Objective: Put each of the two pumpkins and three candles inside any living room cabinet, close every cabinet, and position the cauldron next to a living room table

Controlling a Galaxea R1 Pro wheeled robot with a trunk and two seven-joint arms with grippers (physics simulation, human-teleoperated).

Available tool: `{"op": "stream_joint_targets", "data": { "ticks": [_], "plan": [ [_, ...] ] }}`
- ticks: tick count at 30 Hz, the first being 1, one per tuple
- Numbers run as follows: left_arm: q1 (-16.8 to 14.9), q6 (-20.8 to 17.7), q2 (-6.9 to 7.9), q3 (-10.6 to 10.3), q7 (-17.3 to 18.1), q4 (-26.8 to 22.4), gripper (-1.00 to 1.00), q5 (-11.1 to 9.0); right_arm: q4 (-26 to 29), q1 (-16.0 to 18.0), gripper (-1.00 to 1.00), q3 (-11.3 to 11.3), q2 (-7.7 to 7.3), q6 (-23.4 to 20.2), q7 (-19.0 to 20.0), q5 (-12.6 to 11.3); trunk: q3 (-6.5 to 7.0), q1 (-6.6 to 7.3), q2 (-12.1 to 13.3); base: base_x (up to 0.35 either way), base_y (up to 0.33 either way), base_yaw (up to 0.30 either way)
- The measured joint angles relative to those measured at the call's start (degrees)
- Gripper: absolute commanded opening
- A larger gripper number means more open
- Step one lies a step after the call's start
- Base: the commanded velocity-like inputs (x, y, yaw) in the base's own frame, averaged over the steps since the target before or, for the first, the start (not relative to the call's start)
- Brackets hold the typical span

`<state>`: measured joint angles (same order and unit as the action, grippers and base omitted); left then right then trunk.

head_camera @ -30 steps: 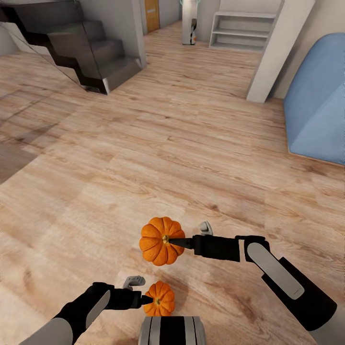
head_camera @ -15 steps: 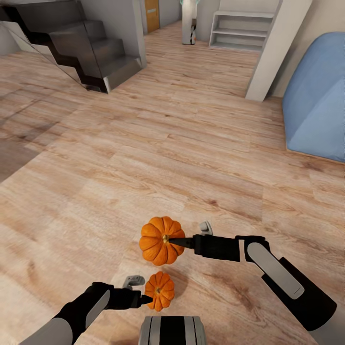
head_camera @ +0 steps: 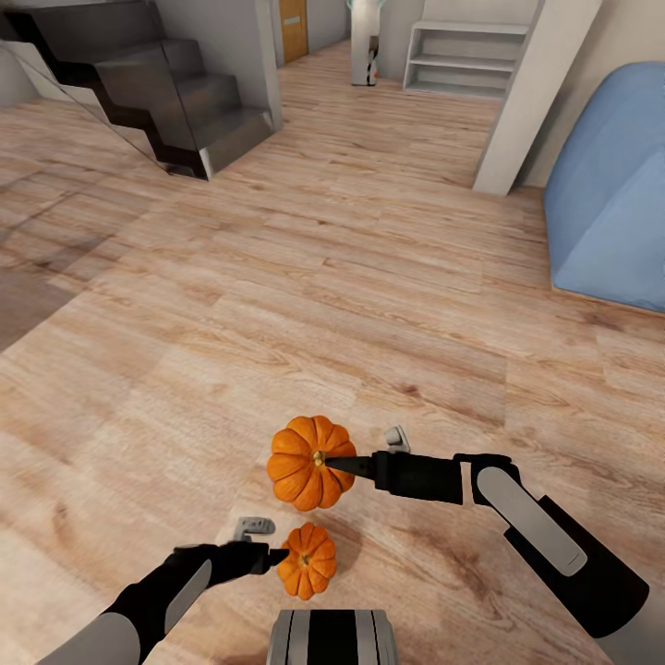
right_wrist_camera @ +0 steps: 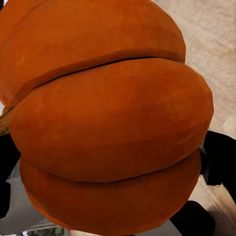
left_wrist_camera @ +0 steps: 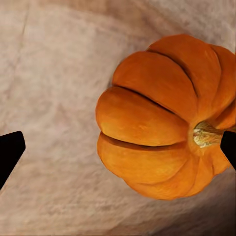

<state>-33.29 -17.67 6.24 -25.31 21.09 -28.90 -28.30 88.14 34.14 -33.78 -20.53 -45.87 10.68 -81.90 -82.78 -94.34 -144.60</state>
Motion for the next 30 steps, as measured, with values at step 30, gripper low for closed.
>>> {"op": "stream_joint_targets", "data": {
  "ticks": [30],
  "plan": [
    [0.0, 2.5, -1.93, 0.3, -0.5, 0.0, 1.00, -0.2, 0.6, 0.0, -1.00, 0.2, 0.01, -3.9, 14.0, 0.0, -2.65, -0.31, -0.2, 0.000, 0.000, 0.000]
  ]
}}
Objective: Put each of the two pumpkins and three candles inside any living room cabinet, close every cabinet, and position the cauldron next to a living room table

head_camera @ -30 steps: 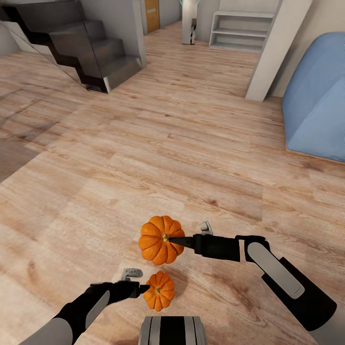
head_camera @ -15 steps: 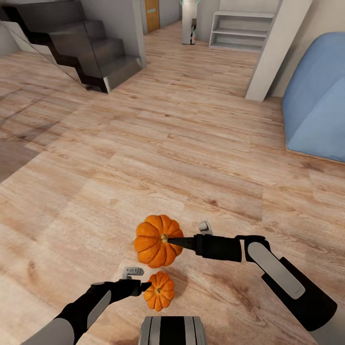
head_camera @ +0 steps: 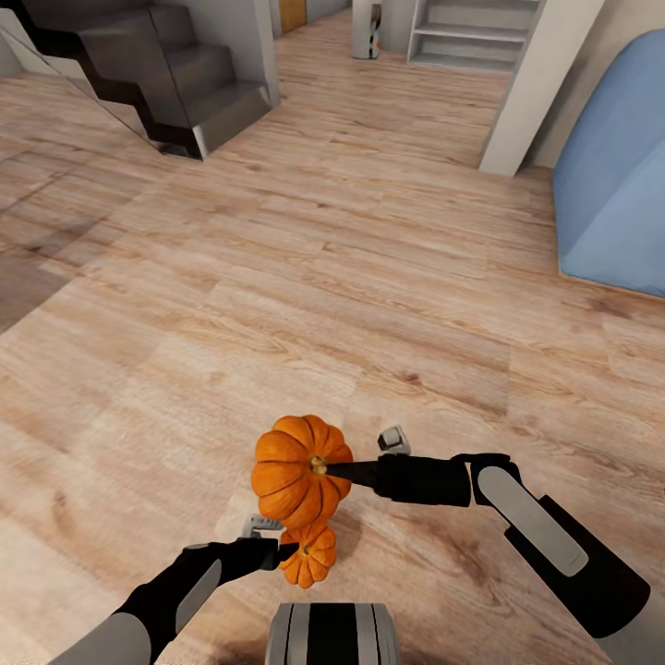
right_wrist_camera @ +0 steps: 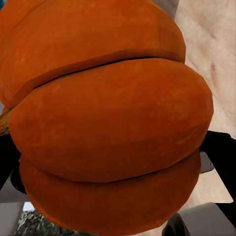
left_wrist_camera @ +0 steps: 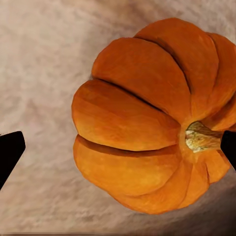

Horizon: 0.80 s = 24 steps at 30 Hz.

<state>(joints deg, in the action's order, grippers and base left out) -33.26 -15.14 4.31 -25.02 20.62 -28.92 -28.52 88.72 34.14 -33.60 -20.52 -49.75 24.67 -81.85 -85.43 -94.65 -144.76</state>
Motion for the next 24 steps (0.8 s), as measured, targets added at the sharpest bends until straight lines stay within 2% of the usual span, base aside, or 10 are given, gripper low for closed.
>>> {"op": "stream_joint_targets", "data": {
  "ticks": [7, 12, 16, 24],
  "plan": [
    [0.0, 0.0, 0.28, 0.1, 0.0, 0.0, 1.00, -0.3, -0.1, 0.0, -1.00, 0.0, 0.06, 0.1, 0.7, 0.2, -1.55, -0.18, -0.1, 0.000, 0.000, 0.000],
    [0.0, 0.7, 0.04, 0.8, -0.1, 0.0, 1.00, -0.3, 0.0, 0.0, -1.00, 0.0, 0.07, 0.1, 0.8, 0.1, -1.56, -0.18, -0.1, 0.000, 0.000, 0.000],
    [0.0, 2.4, 0.03, 0.9, -0.1, 0.1, 1.00, -0.2, 0.0, 0.0, -1.00, 0.0, 0.07, 0.1, 0.8, 0.2, -2.44, -0.28, -0.1, 0.000, 0.000, 0.000],
    [0.0, 2.8, 0.02, 0.8, 0.0, 0.0, 1.00, -0.3, -0.1, 0.0, -1.00, 0.0, 0.08, 0.1, 0.8, 0.1, -2.45, -0.28, -0.2, 0.000, 0.000, 0.000]
  ]
}}
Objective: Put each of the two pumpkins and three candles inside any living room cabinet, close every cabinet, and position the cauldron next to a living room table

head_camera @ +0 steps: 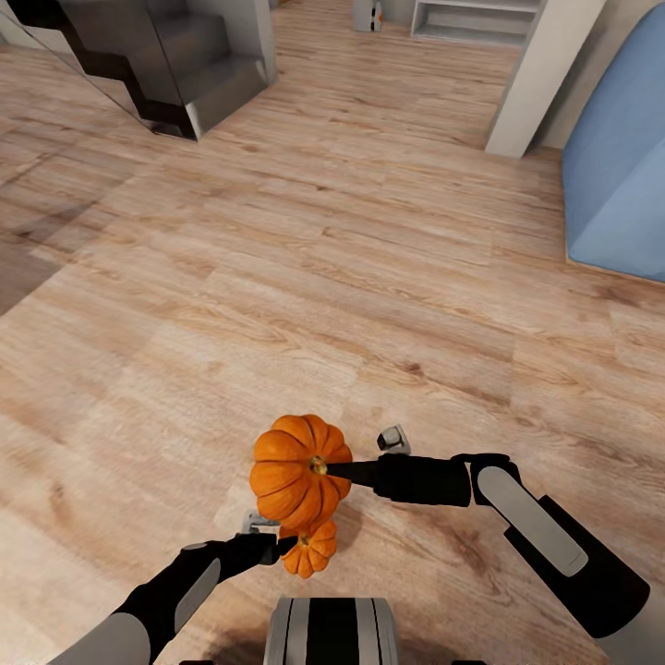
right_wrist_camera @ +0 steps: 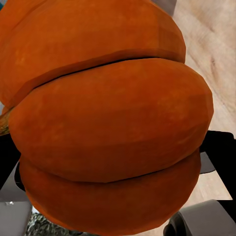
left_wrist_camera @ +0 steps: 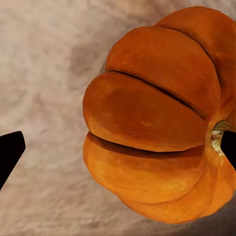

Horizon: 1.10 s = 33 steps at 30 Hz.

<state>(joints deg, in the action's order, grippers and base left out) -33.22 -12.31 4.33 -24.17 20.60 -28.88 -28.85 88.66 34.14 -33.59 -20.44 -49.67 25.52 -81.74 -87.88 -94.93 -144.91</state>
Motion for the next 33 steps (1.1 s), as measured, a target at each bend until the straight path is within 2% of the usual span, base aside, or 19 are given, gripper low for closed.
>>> {"op": "stream_joint_targets", "data": {
  "ticks": [27, 31, 33],
  "plan": [
    [0.0, 0.0, 0.14, -0.3, 0.9, 0.0, 1.00, -0.1, -0.1, 0.0, -1.00, 0.1, -0.09, 0.0, 0.3, -0.1, 0.00, 0.00, 0.0, 0.025, -0.009, 0.000],
    [0.0, 0.0, 0.53, -0.5, 4.1, 0.0, 1.00, 0.1, -0.1, 0.0, -1.00, 0.1, -0.09, 0.0, 0.6, -0.1, 0.00, 0.00, 0.0, 0.000, 0.000, 0.000],
    [0.0, 0.0, 0.71, -0.7, 8.1, 0.1, 1.00, 0.2, -0.1, 0.0, -1.00, 0.1, -0.09, 0.0, 0.7, -0.1, 0.00, 0.00, 0.0, 0.000, 0.000, 0.000]
  ]
}}
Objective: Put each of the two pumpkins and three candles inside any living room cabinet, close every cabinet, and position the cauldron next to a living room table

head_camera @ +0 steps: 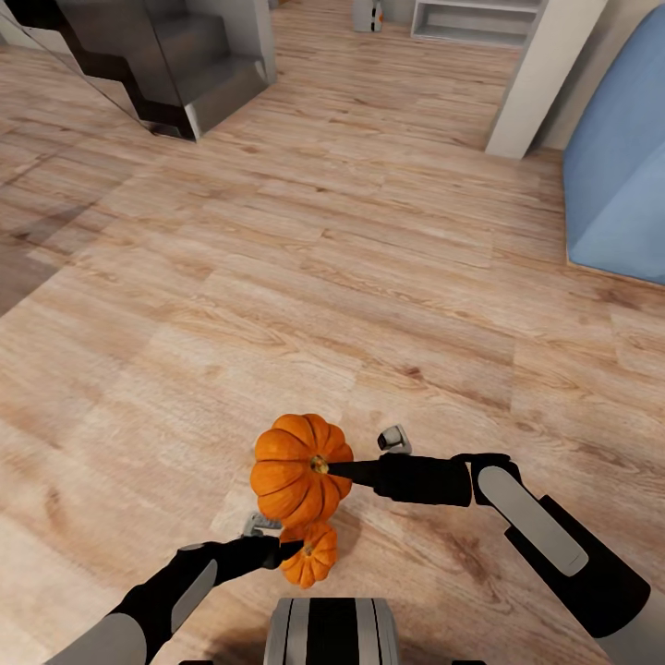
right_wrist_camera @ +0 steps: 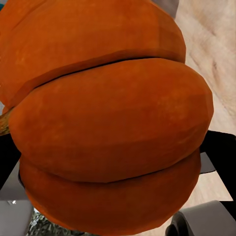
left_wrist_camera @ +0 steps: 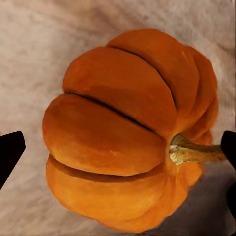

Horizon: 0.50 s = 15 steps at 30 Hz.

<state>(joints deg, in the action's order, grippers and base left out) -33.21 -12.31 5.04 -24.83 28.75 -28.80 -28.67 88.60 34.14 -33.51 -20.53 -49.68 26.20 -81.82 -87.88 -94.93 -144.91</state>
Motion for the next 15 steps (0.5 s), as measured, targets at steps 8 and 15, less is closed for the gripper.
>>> {"op": "stream_joint_targets", "data": {
  "ticks": [8, 15],
  "plan": [
    [0.0, 0.3, 1.04, 0.0, 9.1, 2.5, 1.00, 0.4, 0.1, 0.0, -1.00, 0.0, -0.03, -0.1, 0.8, -0.1, 0.00, 0.00, 0.0, 0.000, 0.000, 0.000],
    [0.0, 0.3, 1.03, 0.1, 9.2, 2.6, 1.00, 0.4, 0.1, 0.0, -1.00, 0.0, -1.46, -0.1, 5.9, -0.6, 0.00, 0.00, 0.0, 0.000, 0.000, 0.000]
  ]
}}
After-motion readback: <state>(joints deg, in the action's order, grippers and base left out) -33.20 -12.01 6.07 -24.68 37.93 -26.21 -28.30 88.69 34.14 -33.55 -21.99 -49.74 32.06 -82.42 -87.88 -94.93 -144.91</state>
